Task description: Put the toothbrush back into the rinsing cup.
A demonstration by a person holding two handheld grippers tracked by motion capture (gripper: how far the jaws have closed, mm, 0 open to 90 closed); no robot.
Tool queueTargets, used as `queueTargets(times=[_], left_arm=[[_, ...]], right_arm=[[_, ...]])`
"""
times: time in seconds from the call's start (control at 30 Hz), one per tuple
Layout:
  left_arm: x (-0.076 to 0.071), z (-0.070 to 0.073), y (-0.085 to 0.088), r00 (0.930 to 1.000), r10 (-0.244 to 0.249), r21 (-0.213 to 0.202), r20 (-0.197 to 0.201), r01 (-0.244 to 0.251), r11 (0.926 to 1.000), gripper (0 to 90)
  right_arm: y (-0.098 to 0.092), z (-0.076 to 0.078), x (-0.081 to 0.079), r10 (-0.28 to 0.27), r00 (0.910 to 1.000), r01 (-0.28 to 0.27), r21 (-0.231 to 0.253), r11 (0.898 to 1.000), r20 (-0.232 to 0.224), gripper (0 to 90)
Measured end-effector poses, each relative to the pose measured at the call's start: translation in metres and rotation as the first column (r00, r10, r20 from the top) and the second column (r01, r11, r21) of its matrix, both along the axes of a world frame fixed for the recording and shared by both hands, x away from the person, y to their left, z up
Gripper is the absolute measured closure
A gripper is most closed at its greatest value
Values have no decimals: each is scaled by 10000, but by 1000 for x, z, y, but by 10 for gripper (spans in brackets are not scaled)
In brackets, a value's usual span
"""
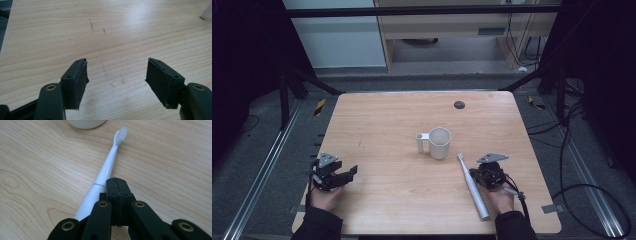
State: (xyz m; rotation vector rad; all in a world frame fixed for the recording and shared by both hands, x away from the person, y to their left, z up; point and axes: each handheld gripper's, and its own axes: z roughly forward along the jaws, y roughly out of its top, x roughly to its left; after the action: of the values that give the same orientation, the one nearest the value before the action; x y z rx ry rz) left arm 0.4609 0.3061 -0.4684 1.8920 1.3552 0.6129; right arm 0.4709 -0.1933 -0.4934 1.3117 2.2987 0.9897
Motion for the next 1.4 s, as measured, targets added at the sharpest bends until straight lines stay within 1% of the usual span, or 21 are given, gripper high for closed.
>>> queueTargets(times=[0.3, 0.4, 0.53, 0.6, 0.63, 0.7, 0.77, 0.87, 0.9, 0.93, 1.0, 1.03, 1.07, 1.23, 1.3, 1.4], left_arm=[[0, 0, 0, 10000, 4, 9, -4, -4, 10000, 324], [0, 0, 0, 10000, -8, 8, -11, 8, 10000, 324], [0, 0, 0, 10000, -6, 1, -12, 6, 10000, 324], [0, 0, 0, 10000, -12, 8, -16, 12, 10000, 324], [0, 0, 0, 10000, -12, 8, -16, 12, 10000, 324], [0, 0, 1, 10000, -17, 19, -31, 17, 10000, 323], [0, 0, 1, 10000, 1, 27, -22, 0, 10000, 323], [0, 0, 1, 10000, 7, 36, -23, -7, 10000, 323], [0, 0, 1, 10000, 13, 40, -24, -13, 10000, 324], [0, 0, 1, 10000, 15, 47, -23, -15, 10000, 323], [0, 0, 1, 10000, 13, 66, -42, -13, 10000, 323], [0, 0, 1, 10000, 13, 66, -42, -13, 10000, 323], [0, 0, 1, 10000, -18, 125, -58, 18, 9999, 323], [1, 0, 1, 10000, -25, 118, -76, 25, 9999, 322], [1, 0, 1, 10000, -34, 121, -76, 35, 9999, 322], [1, 0, 0, 9999, -56, 127, -99, 57, 9999, 321]], right_arm=[[2, -1, 1, 231, 9997, -232, -36, 9997, -125, 900], [3, -2, 1, 229, 9996, -230, -64, 9997, -153, 900], [1, 1, 0, 156, 9999, -156, -1, 9999, -63, 900], [-4, 7, -1, -68, 9999, 66, 149, 9999, 129, 899], [-4, 7, -1, -68, 9999, 66, 149, 9999, 129, 899], [-9, 12, -2, -261, 9994, 256, 207, 9995, 236, 887], [-11, 16, -4, -357, 9985, 353, 107, 9993, 422, 872], [-12, 20, -5, -412, 9978, 409, 58, 9991, 524, 851], [-13, 24, -5, -504, 9967, 514, -130, 9986, 637, 834], [-13, 26, -6, -559, 9964, 572, -187, 9982, 636, 815], [-13, 30, -7, -683, 9958, 705, -343, 9969, 614, 783], [-13, 30, -7, -683, 9958, 705, -343, 9969, 614, 783], [-14, 33, -7, -697, 9957, 729, -501, 9961, 614, 765], [-14, 40, -9, -820, 9958, 842, -568, 9948, 402, 683], [-14, 41, -9, -847, 9957, 868, -594, 9944, 375, 671], [-11, 44, -10, -755, 9969, 767, -636, 9950, 209, 641]])
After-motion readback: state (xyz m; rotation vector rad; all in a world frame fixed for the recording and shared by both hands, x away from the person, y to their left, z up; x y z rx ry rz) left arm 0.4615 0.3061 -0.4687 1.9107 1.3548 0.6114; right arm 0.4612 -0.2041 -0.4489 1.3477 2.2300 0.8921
